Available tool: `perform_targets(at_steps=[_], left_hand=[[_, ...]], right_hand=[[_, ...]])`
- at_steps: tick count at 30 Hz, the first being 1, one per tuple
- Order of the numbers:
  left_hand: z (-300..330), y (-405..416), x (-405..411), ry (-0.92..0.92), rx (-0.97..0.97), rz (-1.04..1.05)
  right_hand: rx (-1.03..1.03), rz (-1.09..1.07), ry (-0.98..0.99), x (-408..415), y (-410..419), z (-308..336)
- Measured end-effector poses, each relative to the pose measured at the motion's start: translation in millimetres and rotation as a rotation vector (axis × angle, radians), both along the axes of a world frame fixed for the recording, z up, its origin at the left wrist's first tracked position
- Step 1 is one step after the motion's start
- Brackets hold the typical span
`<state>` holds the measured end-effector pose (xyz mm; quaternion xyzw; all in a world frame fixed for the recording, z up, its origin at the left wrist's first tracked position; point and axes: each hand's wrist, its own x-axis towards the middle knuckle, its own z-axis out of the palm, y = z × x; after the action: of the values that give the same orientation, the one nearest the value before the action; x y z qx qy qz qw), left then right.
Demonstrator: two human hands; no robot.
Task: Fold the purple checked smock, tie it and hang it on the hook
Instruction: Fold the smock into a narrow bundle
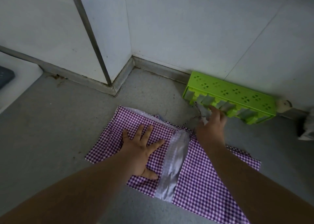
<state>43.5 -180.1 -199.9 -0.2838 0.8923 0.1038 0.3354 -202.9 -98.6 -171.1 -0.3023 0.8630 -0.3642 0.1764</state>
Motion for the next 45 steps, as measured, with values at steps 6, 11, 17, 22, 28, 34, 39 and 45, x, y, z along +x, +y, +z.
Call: perform_targets(at_steps=[6, 11, 17, 22, 28, 34, 39, 45], left_hand=[[7.2, 11.3, -26.4, 0.241, -0.075, -0.133], [-9.8, 22.1, -33.4, 0.186, -0.051, -0.119], [-17.5, 21.6, -37.8, 0.142, -0.006, -0.065], [-18.2, 20.4, -41.7, 0.154, 0.033, -0.038], [-19.4, 19.6, -41.3, 0.131, 0.057, -0.042], [-16.9, 20.0, -41.6, 0.143, 0.069, -0.03], [-18.0, 20.0, -43.3, 0.14, 0.059, -0.009], [-17.8, 18.0, -44.3, 0.144, 0.067, 0.001]], right_hand=[[0.144, 0.468, 0.39, 43.1, 42.2, -11.2], [0.256, 0.675, 0.421, 48.1, 52.7, -38.1], [0.251, 0.699, 0.39, 30.9, 41.4, -38.4], [0.184, 0.662, 0.466, 38.9, 28.6, -35.2], [0.313, 0.798, 0.435, 35.5, 24.6, -40.7], [0.391, 0.815, 0.496, 20.9, 1.9, -48.6], [0.403, 0.825, 0.461, 19.9, -10.0, -43.3], [0.162, 0.512, 0.577, 8.4, 42.3, -30.4]])
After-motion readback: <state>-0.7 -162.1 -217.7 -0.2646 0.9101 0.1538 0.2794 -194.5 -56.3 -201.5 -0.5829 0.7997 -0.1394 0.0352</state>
